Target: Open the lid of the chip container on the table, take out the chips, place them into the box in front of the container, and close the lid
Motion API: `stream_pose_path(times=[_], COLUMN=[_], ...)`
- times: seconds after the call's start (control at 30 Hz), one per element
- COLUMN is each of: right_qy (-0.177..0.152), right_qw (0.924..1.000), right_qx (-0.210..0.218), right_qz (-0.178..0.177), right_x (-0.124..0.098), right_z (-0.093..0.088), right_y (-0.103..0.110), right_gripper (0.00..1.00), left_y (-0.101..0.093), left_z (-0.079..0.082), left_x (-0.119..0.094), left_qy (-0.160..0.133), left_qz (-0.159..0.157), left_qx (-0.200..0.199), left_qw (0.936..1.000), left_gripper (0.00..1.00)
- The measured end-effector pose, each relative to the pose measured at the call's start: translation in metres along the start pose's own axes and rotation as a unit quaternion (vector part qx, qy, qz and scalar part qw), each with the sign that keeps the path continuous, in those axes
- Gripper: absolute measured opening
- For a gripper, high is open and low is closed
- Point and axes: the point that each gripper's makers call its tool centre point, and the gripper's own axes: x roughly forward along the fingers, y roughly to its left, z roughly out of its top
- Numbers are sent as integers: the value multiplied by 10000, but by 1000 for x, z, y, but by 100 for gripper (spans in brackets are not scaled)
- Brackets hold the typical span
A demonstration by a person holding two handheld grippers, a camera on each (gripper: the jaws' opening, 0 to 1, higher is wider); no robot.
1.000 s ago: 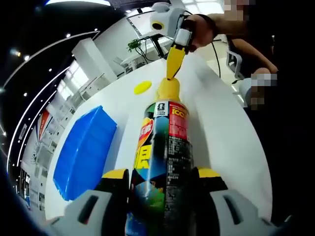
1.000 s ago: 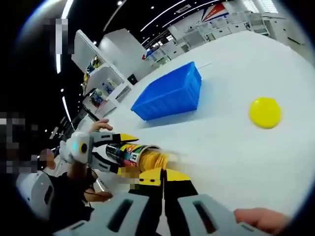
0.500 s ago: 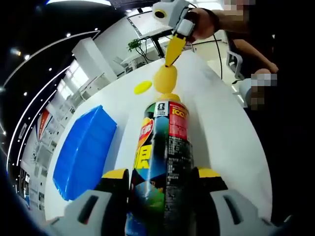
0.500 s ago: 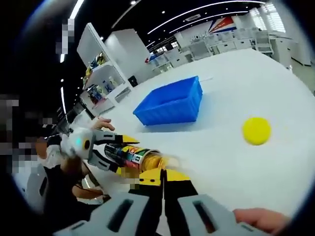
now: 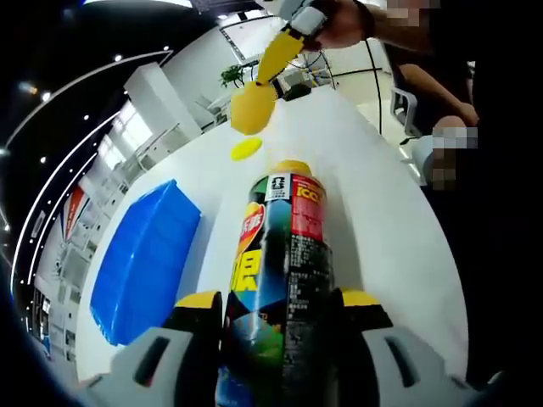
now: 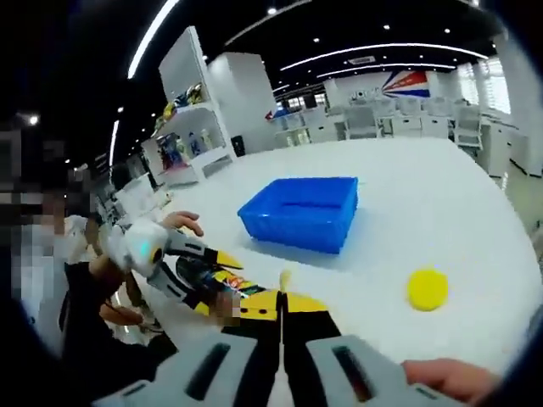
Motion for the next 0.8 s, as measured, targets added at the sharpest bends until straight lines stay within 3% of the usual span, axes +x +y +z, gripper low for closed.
stream_pose_path(times=[0.2, 0.47, 0.67, 0.8], right_qy=[-154, -409, -492, -334], right_qw=[9971, 9915, 9886, 9774], right_qx=[-745, -1236, -1419, -2042], right_qz=[-61, -41, -47, -434], right_x=[17, 62, 120, 167], right_z=[29, 73, 94, 95], right_y=[11, 12, 7, -15], right_gripper=[0, 0, 0, 0], left_y=[-1, -1, 1, 0], left_z=[0, 1, 4, 6], left_x=[-1, -1, 1, 2], left_qy=[-12, -16, -10, -12], left_qz=[16, 68, 102, 104], left_qx=[5, -4, -18, -23], left_qw=[10000, 10000, 9999, 9999], left_gripper=[54, 54, 54, 54])
